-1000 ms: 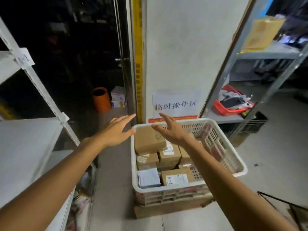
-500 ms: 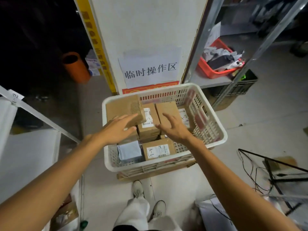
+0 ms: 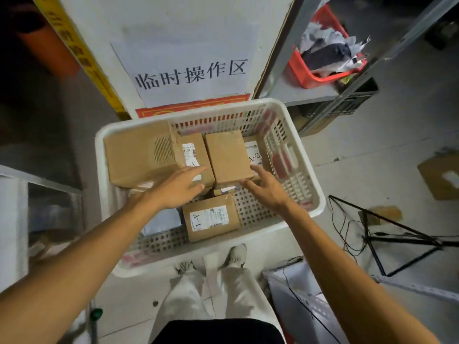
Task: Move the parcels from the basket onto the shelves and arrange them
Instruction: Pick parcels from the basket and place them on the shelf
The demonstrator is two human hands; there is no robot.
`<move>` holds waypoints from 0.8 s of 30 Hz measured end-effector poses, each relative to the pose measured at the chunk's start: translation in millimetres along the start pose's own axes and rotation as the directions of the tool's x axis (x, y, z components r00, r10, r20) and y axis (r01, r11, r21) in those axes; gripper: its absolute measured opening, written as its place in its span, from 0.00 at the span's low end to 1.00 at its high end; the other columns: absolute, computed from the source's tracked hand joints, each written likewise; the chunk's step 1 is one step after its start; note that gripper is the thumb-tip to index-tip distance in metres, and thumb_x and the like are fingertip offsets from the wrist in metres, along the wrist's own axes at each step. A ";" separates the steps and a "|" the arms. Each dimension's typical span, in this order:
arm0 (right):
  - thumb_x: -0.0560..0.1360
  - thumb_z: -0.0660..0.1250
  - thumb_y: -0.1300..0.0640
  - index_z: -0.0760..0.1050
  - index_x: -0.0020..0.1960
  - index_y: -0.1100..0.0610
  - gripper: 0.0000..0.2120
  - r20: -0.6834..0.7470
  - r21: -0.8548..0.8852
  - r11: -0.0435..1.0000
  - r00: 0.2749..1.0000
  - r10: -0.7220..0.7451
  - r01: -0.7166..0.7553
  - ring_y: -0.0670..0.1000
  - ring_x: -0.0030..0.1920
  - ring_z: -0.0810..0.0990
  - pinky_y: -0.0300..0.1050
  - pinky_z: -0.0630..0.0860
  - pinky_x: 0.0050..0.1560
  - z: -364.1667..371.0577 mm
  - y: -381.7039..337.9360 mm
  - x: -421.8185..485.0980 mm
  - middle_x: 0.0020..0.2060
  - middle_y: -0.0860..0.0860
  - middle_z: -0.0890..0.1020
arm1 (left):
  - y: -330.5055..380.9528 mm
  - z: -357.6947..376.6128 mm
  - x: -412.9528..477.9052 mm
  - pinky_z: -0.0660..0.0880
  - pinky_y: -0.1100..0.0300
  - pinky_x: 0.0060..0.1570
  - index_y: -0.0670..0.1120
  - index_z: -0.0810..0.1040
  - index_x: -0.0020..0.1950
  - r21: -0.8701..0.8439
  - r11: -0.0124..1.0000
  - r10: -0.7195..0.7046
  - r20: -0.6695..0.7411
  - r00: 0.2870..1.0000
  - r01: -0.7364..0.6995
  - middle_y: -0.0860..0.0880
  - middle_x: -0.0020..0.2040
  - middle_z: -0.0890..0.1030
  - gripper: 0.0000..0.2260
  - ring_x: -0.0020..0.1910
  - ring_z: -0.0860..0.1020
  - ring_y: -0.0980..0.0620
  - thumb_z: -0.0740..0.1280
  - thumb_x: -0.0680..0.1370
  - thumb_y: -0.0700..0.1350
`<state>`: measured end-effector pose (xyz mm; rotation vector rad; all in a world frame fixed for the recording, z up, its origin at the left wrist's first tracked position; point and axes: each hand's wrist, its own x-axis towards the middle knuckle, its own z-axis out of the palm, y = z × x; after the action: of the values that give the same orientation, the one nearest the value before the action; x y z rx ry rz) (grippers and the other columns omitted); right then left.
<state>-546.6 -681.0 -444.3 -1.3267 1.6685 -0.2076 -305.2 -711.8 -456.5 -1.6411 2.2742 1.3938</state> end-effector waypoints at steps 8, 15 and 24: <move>0.80 0.64 0.50 0.57 0.78 0.57 0.31 0.078 0.042 0.998 0.996 0.037 -0.040 0.55 0.68 0.71 0.46 0.70 0.64 -21.0 57.6 118.5 0.74 0.58 0.66 | -12.2 42.5 86.6 0.58 0.55 0.70 0.53 0.60 0.76 -0.068 0.986 -0.157 -0.026 0.987 0.155 0.50 0.76 0.63 0.24 0.74 0.62 0.51 0.61 0.81 0.48; 0.79 0.66 0.54 0.62 0.75 0.57 0.27 0.087 0.240 0.957 0.986 0.145 -0.162 0.46 0.54 0.72 0.31 0.70 0.42 -11.6 101.7 206.6 0.57 0.48 0.73 | -25.0 77.3 160.1 0.45 0.50 0.74 0.54 0.56 0.77 0.274 0.951 -0.102 -0.154 0.983 0.142 0.50 0.78 0.55 0.30 0.76 0.50 0.49 0.65 0.77 0.47; 0.75 0.71 0.49 0.64 0.67 0.48 0.26 0.174 0.439 0.868 0.970 0.170 -0.231 0.43 0.49 0.77 0.33 0.75 0.45 14.4 128.3 233.8 0.52 0.44 0.75 | -29.1 118.1 202.0 0.37 0.46 0.75 0.53 0.47 0.79 0.522 0.835 -0.096 -0.174 0.980 0.174 0.43 0.79 0.43 0.49 0.77 0.39 0.44 0.65 0.66 0.71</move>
<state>-608.8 -817.4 -665.3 -0.7882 1.5144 -0.3582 -428.3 -789.3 -642.0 -1.6896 2.2674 0.5391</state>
